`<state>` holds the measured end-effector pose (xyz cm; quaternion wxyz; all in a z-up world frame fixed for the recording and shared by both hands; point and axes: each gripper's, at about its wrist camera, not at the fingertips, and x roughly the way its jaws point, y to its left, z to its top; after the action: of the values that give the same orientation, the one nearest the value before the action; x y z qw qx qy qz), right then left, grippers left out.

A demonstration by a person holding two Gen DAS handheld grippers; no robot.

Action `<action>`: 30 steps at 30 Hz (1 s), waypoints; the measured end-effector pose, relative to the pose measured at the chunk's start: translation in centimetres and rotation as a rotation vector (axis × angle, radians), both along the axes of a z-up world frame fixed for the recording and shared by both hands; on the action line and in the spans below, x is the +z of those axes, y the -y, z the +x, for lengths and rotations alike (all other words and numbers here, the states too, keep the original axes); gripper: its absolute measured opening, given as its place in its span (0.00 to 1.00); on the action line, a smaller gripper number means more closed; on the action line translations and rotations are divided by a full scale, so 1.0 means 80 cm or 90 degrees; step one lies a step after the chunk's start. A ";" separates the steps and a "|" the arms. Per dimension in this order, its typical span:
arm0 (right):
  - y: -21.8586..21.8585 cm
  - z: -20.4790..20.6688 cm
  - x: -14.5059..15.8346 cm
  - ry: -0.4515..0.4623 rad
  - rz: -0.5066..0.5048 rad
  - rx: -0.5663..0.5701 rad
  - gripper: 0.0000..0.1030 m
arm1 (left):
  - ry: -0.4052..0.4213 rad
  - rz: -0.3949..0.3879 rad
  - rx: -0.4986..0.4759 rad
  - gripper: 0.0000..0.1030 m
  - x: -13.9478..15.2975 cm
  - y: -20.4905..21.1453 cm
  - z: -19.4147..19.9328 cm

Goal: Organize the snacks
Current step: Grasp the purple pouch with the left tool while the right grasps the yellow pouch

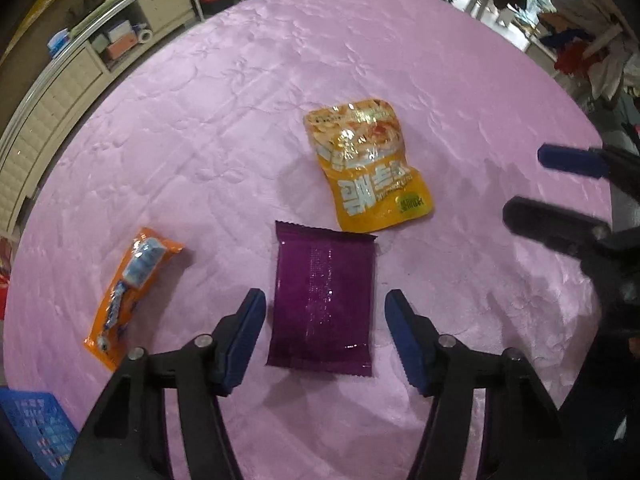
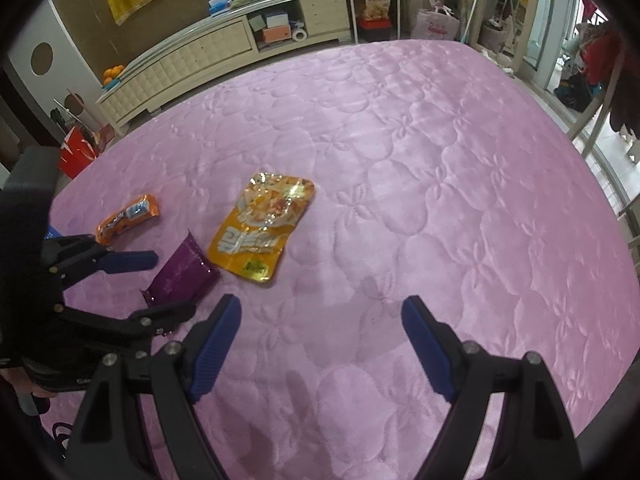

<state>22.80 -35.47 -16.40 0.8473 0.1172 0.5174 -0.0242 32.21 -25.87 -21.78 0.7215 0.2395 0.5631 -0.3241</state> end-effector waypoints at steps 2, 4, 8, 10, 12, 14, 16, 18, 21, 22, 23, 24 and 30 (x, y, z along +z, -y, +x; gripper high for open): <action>0.003 0.000 -0.002 -0.001 0.002 -0.004 0.83 | 0.000 0.003 -0.003 0.58 -0.006 0.002 0.001; 0.004 -0.001 -0.002 -0.001 0.005 -0.006 0.83 | -0.007 -0.002 -0.001 0.58 -0.006 0.002 0.001; 0.006 0.003 -0.004 -0.006 0.013 -0.008 0.83 | 0.002 0.002 0.000 0.43 -0.003 0.000 -0.006; 0.005 0.004 -0.003 -0.008 0.014 -0.005 0.83 | 0.018 0.010 0.014 0.43 -0.002 -0.001 -0.010; 0.004 0.008 -0.004 -0.013 0.018 -0.003 0.83 | 0.027 0.002 0.032 0.43 0.004 -0.007 -0.014; 0.001 0.013 -0.004 -0.017 0.022 0.000 0.83 | 0.033 -0.022 0.054 0.43 0.017 -0.016 -0.018; -0.002 0.022 -0.003 -0.019 0.028 0.004 0.83 | 0.049 -0.036 0.079 0.43 0.032 -0.029 -0.019; -0.006 0.032 -0.002 -0.021 0.034 0.004 0.83 | 0.070 -0.045 0.100 0.43 0.044 -0.041 -0.020; -0.014 0.050 -0.001 -0.024 0.038 0.015 0.83 | 0.101 -0.047 0.132 0.43 0.060 -0.062 -0.019; -0.019 0.059 -0.003 -0.030 0.040 0.022 0.83 | 0.116 -0.041 0.142 0.43 0.066 -0.067 -0.017; -0.022 0.067 -0.005 -0.038 0.038 0.028 0.83 | 0.125 -0.038 0.150 0.43 0.069 -0.072 -0.017; -0.026 0.078 -0.008 -0.045 0.039 0.034 0.83 | 0.126 -0.038 0.163 0.43 0.071 -0.079 -0.017; -0.053 0.119 -0.032 -0.110 0.014 0.057 0.83 | 0.118 -0.052 0.217 0.43 0.075 -0.098 -0.003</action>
<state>32.31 -31.26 -18.93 0.7986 0.1003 0.5934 0.0096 31.97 -18.00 -15.75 0.8239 0.1402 0.5128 -0.1965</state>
